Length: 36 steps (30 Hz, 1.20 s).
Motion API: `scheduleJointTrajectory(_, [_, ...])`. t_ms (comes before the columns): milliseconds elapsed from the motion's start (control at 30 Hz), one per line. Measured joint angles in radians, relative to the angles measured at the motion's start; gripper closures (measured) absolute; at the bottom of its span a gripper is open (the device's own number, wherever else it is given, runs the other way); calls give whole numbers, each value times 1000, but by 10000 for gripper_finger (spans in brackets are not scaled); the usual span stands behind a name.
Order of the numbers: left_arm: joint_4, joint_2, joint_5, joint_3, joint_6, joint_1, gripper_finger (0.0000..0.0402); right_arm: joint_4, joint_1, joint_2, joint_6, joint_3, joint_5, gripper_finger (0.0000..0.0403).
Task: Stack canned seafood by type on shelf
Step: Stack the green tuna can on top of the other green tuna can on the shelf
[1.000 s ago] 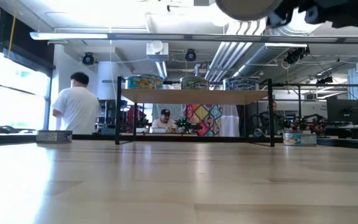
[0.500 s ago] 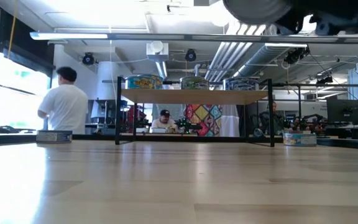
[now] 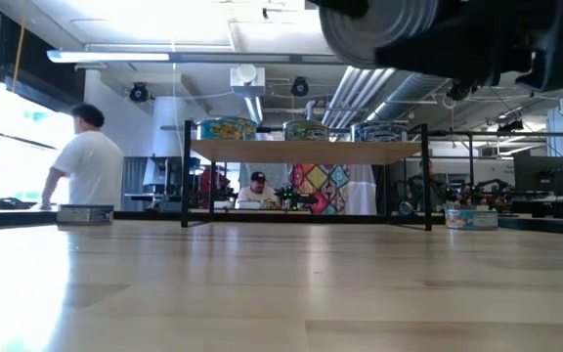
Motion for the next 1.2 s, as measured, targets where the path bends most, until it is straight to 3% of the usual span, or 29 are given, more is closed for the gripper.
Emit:
scheduleJointTrajectory(100, [-31,-3,-31,0,2,-12,281,-159,1,-3,85,32,58,158])
scheduleJointTrajectory(333, [-113,-15,-67,-2,-69,-22,281,-575,41,-4,462,50,279,158])
scheduleJointTrajectory(400, [-114,-15,-162,-2,-41,-22,281,-652,53,-4,581,50,293,158])
scheduleJointTrajectory(500, [-107,-14,-388,-2,48,3,281,-729,80,-4,722,50,295,159])
scheduleJointTrajectory(600, [-54,-14,-551,-1,253,86,281,-752,99,-4,805,50,297,159])
scheduleJointTrajectory(700, [8,-14,-483,0,447,210,281,-742,105,-4,815,50,304,159])
scheduleJointTrajectory(833, [22,-14,-423,0,575,385,281,-740,103,-4,816,50,304,159])
scheduleJointTrajectory(1033, [91,-14,-418,0,660,561,281,-738,101,-4,817,50,304,159])
scheduleJointTrajectory(1200, [86,-14,-294,0,644,617,274,-738,101,-4,826,50,303,159])
